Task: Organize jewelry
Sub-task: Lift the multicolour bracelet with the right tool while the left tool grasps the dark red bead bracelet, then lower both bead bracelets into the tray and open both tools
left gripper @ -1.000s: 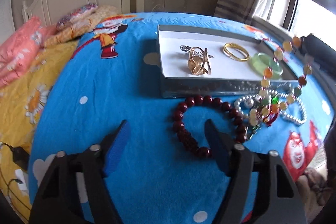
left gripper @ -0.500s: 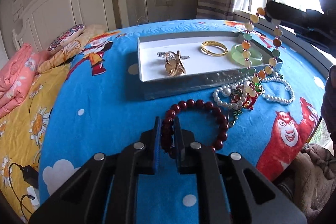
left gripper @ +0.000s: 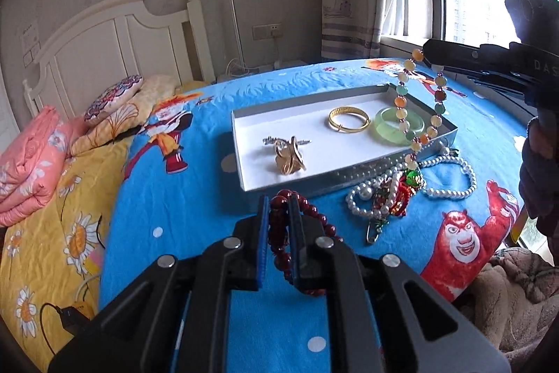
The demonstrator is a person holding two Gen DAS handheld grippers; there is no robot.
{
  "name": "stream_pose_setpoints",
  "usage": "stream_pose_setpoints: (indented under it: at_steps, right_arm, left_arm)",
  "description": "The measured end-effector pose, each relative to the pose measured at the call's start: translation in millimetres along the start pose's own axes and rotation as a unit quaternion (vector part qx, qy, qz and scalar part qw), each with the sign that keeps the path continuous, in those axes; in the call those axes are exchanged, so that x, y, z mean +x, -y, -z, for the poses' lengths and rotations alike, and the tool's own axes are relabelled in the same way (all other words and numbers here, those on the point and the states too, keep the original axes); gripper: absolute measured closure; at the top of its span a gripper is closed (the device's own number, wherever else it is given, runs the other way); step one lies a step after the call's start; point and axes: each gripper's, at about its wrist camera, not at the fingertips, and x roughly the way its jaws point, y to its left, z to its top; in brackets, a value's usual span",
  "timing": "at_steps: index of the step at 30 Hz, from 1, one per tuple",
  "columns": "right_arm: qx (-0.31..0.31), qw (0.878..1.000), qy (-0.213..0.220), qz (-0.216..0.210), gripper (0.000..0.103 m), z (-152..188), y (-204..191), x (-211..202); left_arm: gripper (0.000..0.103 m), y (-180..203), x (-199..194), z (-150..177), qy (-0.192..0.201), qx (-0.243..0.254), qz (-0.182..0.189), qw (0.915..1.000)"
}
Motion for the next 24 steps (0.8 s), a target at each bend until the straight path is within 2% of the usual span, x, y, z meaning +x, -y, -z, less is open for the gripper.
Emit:
stream_pose_setpoints:
  at_steps: [9, 16, 24]
  right_arm:
    - [0.006, 1.000, 0.010, 0.020, 0.091, -6.8, 12.3, -2.3]
    - [0.010, 0.999, 0.022, 0.035, 0.091, -14.4, 21.6, -3.8]
    - [0.006, 0.998, 0.022, 0.055, 0.091, -18.0, 28.9, 4.4]
  left_arm:
    - [0.093, 6.5, -7.5, -30.3, 0.027, 0.035, -0.001, 0.9990]
    - [0.093, 11.1, -4.9, -67.1, 0.050, 0.050, 0.011, 0.9974]
    - [0.093, 20.0, 24.1, -102.3, 0.042, 0.054, 0.037, 0.9969]
